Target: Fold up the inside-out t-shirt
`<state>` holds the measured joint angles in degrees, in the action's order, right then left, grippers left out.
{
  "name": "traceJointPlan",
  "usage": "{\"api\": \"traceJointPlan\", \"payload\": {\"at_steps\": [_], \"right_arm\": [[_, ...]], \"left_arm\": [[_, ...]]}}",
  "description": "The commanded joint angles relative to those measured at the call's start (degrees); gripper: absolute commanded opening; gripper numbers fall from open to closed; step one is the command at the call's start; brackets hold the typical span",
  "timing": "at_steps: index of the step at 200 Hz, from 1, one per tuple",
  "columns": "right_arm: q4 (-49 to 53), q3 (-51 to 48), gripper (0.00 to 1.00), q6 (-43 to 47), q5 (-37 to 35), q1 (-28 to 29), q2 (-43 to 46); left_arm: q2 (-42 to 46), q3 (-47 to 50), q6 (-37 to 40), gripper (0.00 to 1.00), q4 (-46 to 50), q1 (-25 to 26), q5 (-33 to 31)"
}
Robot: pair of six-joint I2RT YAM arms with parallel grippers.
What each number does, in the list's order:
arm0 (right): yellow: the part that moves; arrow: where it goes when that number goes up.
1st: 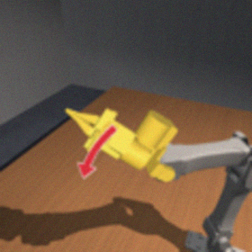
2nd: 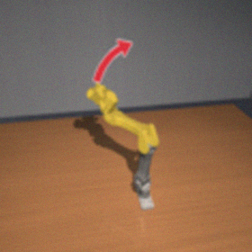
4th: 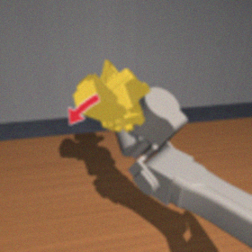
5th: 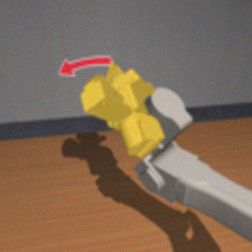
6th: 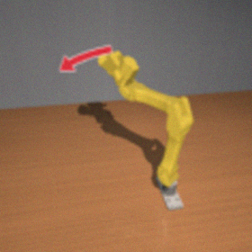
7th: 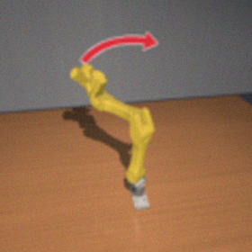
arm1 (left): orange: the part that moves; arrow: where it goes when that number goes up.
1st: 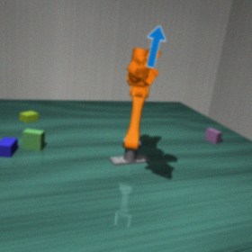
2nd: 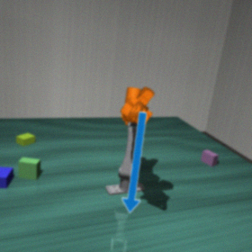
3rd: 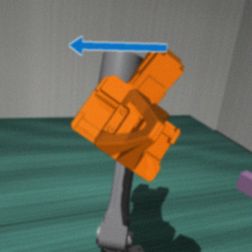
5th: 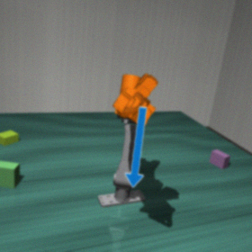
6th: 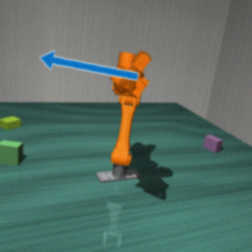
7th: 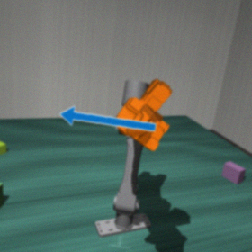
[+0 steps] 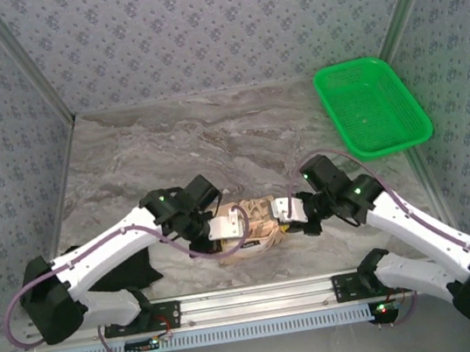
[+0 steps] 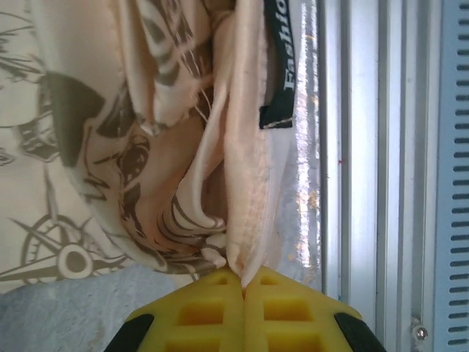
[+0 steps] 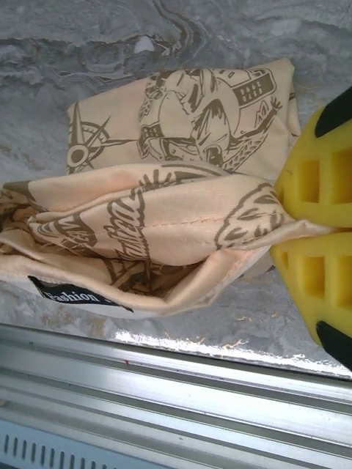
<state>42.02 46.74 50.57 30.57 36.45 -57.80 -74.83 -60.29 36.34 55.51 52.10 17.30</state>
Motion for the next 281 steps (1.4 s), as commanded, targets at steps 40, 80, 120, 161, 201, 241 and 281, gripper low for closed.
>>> {"api": "traceJointPlan", "payload": {"at_steps": [40,80,120,161,201,241,281], "right_arm": [[7.4,10.0,0.00,2.2,1.6,-5.1,-15.0],[6.0,13.7,0.00,1.1,3.4,-9.5,-22.0],[-2.2,15.9,0.00,-3.9,1.6,-12.8,-32.4],[-7.3,18.6,0.00,-7.6,-5.9,-11.7,-43.9],[-8.8,20.0,0.06,-10.2,-11.8,-11.0,-48.5],[-13.4,16.7,0.30,-15.7,-7.9,-12.7,-43.2],[-21.8,13.6,0.65,-28.5,-13.3,-14.5,-32.9]], "left_arm": [[-7.9,-7.7,3.9,0.00,3.5,-7.8,6.6],[-14.4,-11.6,5.1,0.00,3.0,-12.8,5.2],[-22.1,-14.5,4.1,0.00,0.2,-16.4,0.3],[-28.5,-15.3,0.6,0.01,-4.7,-19.2,-3.5],[-34.9,-17.5,-1.4,0.31,-5.9,-21.5,-1.0],[-28.1,-18.7,-7.4,0.72,-9.7,-22.9,-1.4],[-19.8,-22.3,-19.3,1.00,-10.8,-26.8,-4.6]]}}
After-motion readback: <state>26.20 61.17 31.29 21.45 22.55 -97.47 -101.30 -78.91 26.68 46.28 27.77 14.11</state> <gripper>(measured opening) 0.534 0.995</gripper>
